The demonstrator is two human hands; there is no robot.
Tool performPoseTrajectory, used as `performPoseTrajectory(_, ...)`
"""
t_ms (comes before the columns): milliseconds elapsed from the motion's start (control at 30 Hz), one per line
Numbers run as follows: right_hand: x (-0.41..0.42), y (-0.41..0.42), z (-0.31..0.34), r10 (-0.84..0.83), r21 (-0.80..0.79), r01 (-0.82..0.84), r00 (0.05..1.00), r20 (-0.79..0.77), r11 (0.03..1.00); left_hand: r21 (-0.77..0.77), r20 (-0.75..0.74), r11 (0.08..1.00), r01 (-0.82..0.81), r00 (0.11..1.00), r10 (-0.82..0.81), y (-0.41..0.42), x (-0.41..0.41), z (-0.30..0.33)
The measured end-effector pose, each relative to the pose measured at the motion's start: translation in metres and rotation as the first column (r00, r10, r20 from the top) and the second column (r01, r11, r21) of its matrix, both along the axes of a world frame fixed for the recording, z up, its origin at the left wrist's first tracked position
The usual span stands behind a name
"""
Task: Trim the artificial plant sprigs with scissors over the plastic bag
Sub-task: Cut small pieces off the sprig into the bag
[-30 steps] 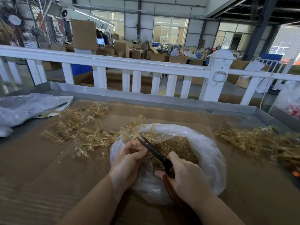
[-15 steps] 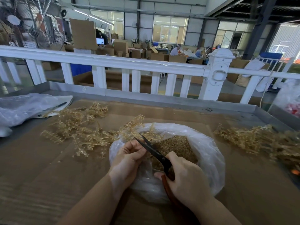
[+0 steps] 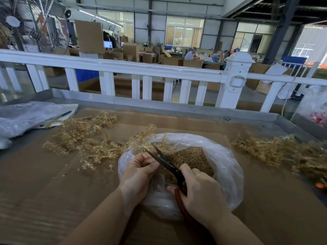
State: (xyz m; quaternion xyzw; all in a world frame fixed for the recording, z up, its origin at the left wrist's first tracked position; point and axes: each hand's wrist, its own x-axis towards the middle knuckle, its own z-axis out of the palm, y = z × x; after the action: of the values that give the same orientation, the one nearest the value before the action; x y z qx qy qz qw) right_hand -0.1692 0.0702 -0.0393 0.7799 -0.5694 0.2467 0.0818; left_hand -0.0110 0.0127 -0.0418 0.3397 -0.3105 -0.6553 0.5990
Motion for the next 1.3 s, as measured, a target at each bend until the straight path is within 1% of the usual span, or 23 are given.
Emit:
performPoseTrajectory(133, -0.0009, -0.0001, -0.0021, 0.006, 0.029, -0.007, 1.000, 0.012, 1.000, -0.001, 0.022, 1.000, -0.030, 0.999, 0.030, -0.0008, -0.0016, -0.0016)
performPoseTrajectory(333, -0.0030, -0.0020, -0.0005, 0.042, 0.058, -0.045, 0.998, 0.053, 0.997, -0.003, 0.029, 1.000, -0.031, 0.999, 0.032, -0.0004, -0.0020, -0.0011)
performPoseTrajectory(533, -0.0027, -0.0015, 0.0011, 0.053, 0.089, -0.060, 0.996, 0.076, 0.994, 0.004, -0.033, 0.999, -0.040, 0.999, 0.040, -0.0002, -0.0028, 0.0011)
performPoseTrajectory(733, -0.0030, -0.0037, 0.0000, 0.038, 0.102, -0.044, 0.997, 0.059, 0.994, 0.000, -0.054, 1.000, 0.003, 0.999, -0.003, 0.0019, -0.0016, 0.0032)
performPoseTrajectory(833, -0.0030, -0.0022, -0.0003, 0.046, 0.086, -0.053, 0.995, 0.088, 0.995, -0.002, -0.057, 1.000, 0.019, 0.998, -0.019, 0.0025, -0.0009, 0.0031)
performPoseTrajectory(900, -0.0030, -0.0008, 0.0003, 0.044, 0.041, -0.050, 0.989, 0.139, 0.998, -0.003, -0.047, 0.999, 0.036, 0.998, -0.036, 0.0030, -0.0004, 0.0037)
performPoseTrajectory(967, -0.0035, -0.0006, 0.0014, 0.026, 0.014, -0.030, 0.982, 0.189, 0.999, 0.014, -0.069, 0.998, 0.057, 0.996, -0.055, 0.0019, 0.0009, 0.0044)
performPoseTrajectory(1067, -0.0031, -0.0010, 0.0011, 0.015, 0.040, -0.022, 0.984, 0.178, 0.999, 0.031, -0.108, 0.996, 0.082, 0.991, -0.078, -0.0003, 0.0033, 0.0053)
performPoseTrajectory(1133, -0.0027, -0.0010, 0.0007, 0.011, 0.046, -0.019, 0.986, 0.164, 0.999, 0.049, -0.127, 0.997, 0.061, 0.990, -0.054, -0.0015, 0.0029, 0.0037)
performPoseTrajectory(1200, -0.0027, -0.0008, 0.0016, 0.001, 0.041, -0.008, 0.983, 0.184, 0.999, 0.078, -0.142, 0.996, 0.033, 0.990, -0.022, -0.0028, 0.0019, 0.0015)
performPoseTrajectory(1300, -0.0026, -0.0007, 0.0012, -0.009, 0.051, -0.002, 0.979, 0.206, 0.999, 0.104, -0.133, 0.994, 0.033, 0.991, -0.019, -0.0035, 0.0021, 0.0002)
